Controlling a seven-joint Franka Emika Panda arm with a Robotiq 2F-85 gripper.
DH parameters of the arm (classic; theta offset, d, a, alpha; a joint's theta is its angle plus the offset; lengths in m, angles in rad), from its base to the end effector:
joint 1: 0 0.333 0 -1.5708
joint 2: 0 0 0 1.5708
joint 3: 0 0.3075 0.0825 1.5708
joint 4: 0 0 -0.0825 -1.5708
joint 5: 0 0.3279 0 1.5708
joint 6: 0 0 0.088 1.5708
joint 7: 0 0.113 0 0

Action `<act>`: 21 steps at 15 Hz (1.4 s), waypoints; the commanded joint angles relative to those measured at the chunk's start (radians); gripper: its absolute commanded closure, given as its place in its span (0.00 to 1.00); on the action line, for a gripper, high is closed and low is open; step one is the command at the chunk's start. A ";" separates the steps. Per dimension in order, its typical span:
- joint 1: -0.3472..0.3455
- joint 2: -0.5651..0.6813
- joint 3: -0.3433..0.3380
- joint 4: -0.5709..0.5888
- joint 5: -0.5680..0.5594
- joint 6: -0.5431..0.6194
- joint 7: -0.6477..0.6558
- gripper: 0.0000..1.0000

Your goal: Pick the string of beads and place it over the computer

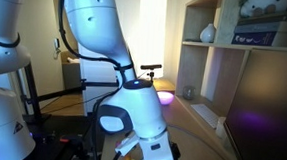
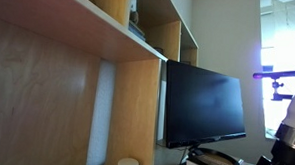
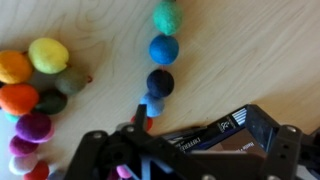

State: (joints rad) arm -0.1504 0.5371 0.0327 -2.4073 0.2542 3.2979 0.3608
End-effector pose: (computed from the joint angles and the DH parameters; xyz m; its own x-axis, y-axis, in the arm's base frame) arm 0.4852 -0.0834 0.1731 0.6852 -0.6676 0.2912 -0.6462 -0.7417 -0.1799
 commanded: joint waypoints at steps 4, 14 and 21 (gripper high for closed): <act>0.065 0.050 -0.061 0.103 0.049 -0.129 0.007 0.00; -0.146 0.081 0.140 0.117 0.151 -0.101 0.006 0.00; -0.151 0.094 0.126 0.106 0.148 -0.116 0.004 0.00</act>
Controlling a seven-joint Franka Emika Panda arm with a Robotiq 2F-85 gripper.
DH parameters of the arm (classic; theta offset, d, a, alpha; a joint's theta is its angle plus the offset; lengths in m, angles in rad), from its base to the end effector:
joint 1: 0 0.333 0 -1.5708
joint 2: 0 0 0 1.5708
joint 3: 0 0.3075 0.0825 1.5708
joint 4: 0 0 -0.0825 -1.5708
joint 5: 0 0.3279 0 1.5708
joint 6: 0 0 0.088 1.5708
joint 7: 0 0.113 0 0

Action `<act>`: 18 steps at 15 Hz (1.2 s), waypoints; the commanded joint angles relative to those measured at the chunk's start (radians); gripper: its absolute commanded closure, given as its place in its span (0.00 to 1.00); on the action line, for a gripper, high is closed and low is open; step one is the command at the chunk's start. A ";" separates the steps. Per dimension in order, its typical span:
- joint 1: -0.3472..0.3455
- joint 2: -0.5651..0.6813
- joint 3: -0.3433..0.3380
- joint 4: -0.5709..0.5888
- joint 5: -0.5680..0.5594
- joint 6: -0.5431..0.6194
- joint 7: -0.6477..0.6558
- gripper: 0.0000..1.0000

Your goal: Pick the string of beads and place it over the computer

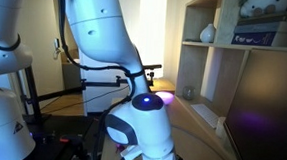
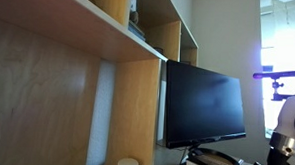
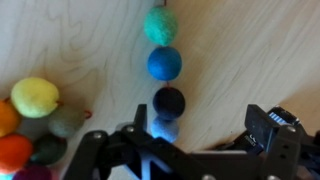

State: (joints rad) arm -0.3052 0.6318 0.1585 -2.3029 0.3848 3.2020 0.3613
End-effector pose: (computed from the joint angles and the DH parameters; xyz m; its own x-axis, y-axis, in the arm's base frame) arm 0.4943 -0.1065 0.1418 0.5710 -0.8079 0.1459 -0.7741 -0.5890 -0.2319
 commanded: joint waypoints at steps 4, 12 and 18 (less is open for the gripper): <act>0.041 0.016 -0.036 0.016 0.013 -0.046 0.008 0.00; 0.067 0.034 -0.050 0.038 0.007 -0.055 -0.006 0.34; 0.065 0.017 -0.044 0.021 0.001 -0.033 -0.018 0.80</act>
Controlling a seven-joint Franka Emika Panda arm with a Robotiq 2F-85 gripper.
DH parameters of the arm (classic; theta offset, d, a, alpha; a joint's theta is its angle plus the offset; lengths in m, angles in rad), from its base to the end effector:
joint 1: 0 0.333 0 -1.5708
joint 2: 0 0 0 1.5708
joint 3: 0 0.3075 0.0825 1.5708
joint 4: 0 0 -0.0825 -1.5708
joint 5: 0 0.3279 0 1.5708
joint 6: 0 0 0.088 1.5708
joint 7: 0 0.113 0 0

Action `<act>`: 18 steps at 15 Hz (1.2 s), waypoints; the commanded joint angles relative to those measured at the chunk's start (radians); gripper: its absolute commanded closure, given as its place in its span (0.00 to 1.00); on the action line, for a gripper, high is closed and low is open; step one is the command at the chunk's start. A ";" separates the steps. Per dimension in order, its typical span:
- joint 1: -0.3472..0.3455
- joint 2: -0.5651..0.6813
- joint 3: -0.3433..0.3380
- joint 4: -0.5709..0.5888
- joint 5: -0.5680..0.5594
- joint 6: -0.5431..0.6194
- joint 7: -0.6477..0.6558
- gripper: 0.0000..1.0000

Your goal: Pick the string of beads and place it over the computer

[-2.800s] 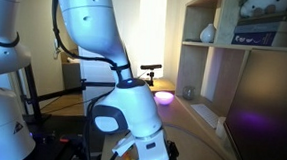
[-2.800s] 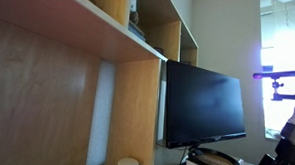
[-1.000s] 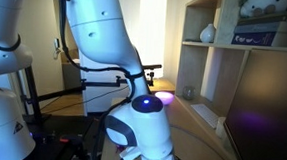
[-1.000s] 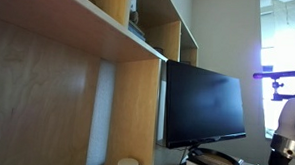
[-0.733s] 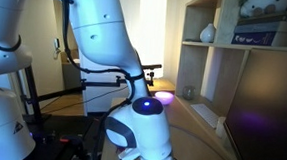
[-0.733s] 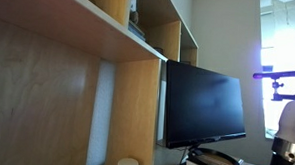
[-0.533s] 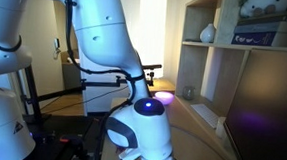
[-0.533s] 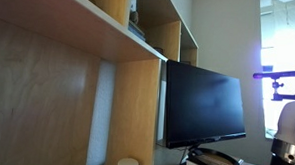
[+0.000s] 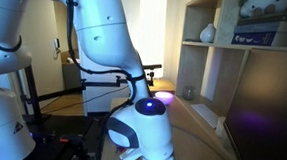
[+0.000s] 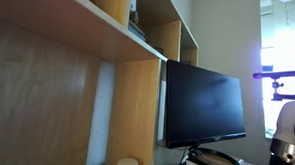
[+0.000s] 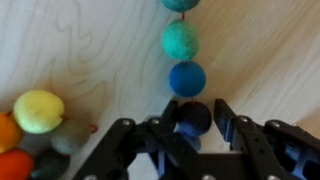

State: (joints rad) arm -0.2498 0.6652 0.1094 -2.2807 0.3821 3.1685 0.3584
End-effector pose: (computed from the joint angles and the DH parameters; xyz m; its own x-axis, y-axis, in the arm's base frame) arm 0.4943 -0.1019 0.1260 0.5973 -0.7923 0.1244 -0.7690 -0.6098 -0.1918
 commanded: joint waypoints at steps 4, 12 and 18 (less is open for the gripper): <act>0.022 -0.082 0.039 -0.078 -0.016 0.110 -0.050 0.95; 0.049 -0.290 0.111 -0.202 -0.138 0.300 -0.018 0.96; -0.090 -0.391 0.239 -0.205 -0.204 0.299 0.053 0.96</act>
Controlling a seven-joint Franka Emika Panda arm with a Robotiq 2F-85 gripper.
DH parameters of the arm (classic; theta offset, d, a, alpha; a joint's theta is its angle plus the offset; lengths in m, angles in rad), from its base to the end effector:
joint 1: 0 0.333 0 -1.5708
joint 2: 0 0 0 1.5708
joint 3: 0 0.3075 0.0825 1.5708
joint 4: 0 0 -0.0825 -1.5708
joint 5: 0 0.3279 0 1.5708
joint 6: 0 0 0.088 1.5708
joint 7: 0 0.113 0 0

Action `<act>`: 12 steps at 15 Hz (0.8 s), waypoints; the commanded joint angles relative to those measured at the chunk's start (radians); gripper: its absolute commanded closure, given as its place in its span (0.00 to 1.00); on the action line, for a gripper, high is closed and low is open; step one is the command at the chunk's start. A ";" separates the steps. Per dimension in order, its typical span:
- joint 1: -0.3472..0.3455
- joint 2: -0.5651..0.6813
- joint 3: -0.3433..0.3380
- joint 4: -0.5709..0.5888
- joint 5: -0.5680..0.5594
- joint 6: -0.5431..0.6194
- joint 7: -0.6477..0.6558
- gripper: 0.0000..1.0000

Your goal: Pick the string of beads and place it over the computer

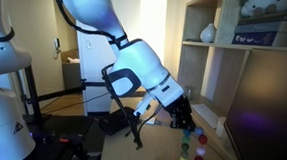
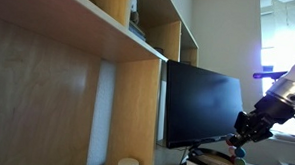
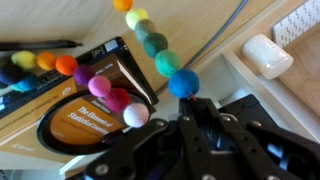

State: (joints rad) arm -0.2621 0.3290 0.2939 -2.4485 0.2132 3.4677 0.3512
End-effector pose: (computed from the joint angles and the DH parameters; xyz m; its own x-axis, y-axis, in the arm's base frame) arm 0.5094 -0.0130 0.2928 0.6393 -0.5651 0.5215 -0.4264 -0.8249 -0.3711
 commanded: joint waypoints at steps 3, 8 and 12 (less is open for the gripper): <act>-0.144 -0.050 0.077 -0.035 -0.037 0.000 0.099 0.96; -0.248 -0.057 0.129 -0.054 -0.078 -0.002 0.122 0.96; -0.264 -0.144 0.168 -0.104 -0.141 -0.002 0.093 0.96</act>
State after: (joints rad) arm -0.5068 0.2870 0.4220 -2.4867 0.1091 3.4654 0.4375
